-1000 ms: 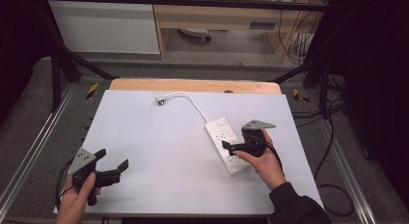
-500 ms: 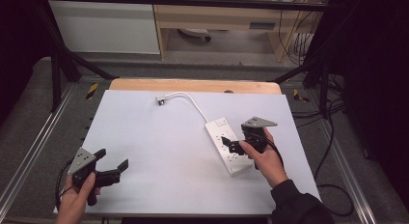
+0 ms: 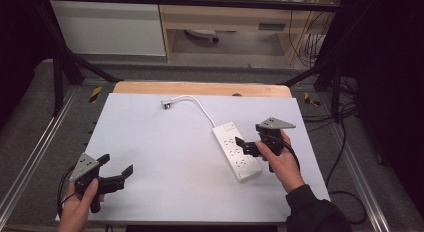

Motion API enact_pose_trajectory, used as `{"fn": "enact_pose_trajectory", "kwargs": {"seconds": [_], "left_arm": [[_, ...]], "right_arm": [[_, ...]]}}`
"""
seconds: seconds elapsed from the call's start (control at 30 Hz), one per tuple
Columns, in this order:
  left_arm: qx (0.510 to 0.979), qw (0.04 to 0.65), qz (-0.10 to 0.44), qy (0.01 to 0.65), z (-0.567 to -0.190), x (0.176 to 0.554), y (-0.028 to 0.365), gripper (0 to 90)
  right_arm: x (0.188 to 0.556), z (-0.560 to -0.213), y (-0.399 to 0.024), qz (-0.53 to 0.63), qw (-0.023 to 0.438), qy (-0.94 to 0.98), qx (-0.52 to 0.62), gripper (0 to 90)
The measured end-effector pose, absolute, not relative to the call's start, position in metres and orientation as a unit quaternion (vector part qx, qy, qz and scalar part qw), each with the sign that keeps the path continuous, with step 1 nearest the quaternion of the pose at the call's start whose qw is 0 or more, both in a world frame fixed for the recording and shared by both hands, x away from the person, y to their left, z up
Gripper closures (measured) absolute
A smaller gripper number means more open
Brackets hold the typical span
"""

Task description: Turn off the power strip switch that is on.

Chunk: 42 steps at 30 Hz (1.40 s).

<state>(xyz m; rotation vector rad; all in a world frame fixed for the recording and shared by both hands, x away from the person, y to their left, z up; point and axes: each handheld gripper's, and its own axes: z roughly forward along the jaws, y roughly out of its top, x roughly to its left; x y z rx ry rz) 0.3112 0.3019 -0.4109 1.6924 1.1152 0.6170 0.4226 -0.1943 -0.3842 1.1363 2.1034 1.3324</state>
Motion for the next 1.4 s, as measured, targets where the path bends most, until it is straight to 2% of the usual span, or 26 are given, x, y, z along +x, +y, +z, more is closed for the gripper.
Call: {"fn": "enact_pose_trajectory", "kwargs": {"seconds": [0.4, 0.93, 1.4], "left_arm": [[0.696, 0.49, 0.253, 0.459, -0.411, 0.311, 0.302, 4.7], [0.696, 0.49, 0.252, 0.459, -0.411, 0.311, 0.302, 4.6], [0.695, 0.492, 0.255, 0.459, -0.41, 0.31, 0.302, 4.7]], "right_arm": [[0.418, -0.371, -0.215, 0.491, 0.224, 0.735, 0.41, 7.5], [0.4, -0.355, -0.251, 0.516, 0.256, 0.704, 0.415, 6.0], [0.381, -0.354, -0.278, 0.533, 0.274, 0.68, 0.422, 5.8]]}}
